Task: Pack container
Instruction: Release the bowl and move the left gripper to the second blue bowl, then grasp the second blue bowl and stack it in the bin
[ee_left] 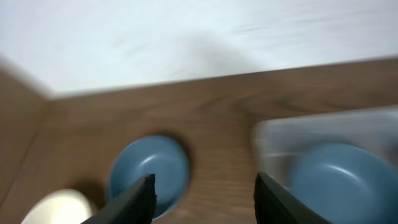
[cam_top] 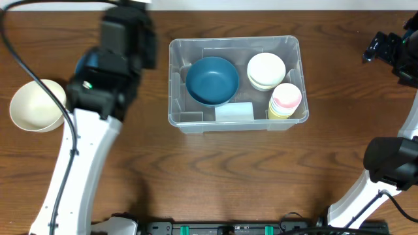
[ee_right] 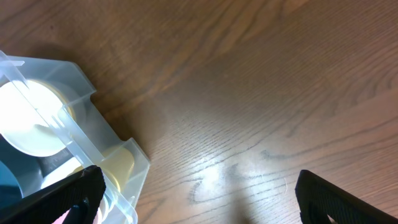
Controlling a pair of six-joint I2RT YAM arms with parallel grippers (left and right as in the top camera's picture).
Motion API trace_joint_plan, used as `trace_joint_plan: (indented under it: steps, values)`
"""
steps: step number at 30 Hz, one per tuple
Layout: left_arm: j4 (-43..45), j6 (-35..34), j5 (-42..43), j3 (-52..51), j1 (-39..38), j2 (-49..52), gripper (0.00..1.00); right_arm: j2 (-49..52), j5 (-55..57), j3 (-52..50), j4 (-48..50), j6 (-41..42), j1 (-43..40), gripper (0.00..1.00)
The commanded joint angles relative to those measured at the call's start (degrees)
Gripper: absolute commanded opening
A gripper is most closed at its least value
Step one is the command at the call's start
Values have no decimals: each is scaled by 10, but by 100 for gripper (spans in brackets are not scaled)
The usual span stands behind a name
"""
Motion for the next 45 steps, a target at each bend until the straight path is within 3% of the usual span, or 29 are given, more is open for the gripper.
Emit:
trace_joint_plan:
  steps: [1, 5, 10, 18, 30, 32, 35, 37, 45]
  values:
    - [-1, -40, 22, -8, 52, 43, 51, -15, 6, 11, -1, 8, -1, 99]
    - [21, -31, 31, -8, 86, 101, 52, -15, 6, 11, -1, 8, -1, 99]
    - [70, -19, 31, -8, 106, 186, 63, -15, 6, 11, -1, 8, -1, 99]
    - [104, -19, 31, -8, 113, 282, 64, -15, 6, 11, -1, 8, -1, 99]
    - [86, -20, 31, -8, 134, 390, 64, -15, 6, 11, -1, 8, -1, 99]
    - [82, -23, 38, -8, 134, 394, 54, -15, 6, 11, -1, 8, -1, 99]
    - [76, -24, 58, -8, 134, 395, 22, -15, 6, 11, -1, 8, -1, 99]
    - [69, -31, 57, -8, 132, 395, 8, -15, 6, 11, -1, 8, -1, 99]
    - [7, -64, 57, -7, 121, 352, 6, -15, 6, 11, -1, 8, -1, 99]
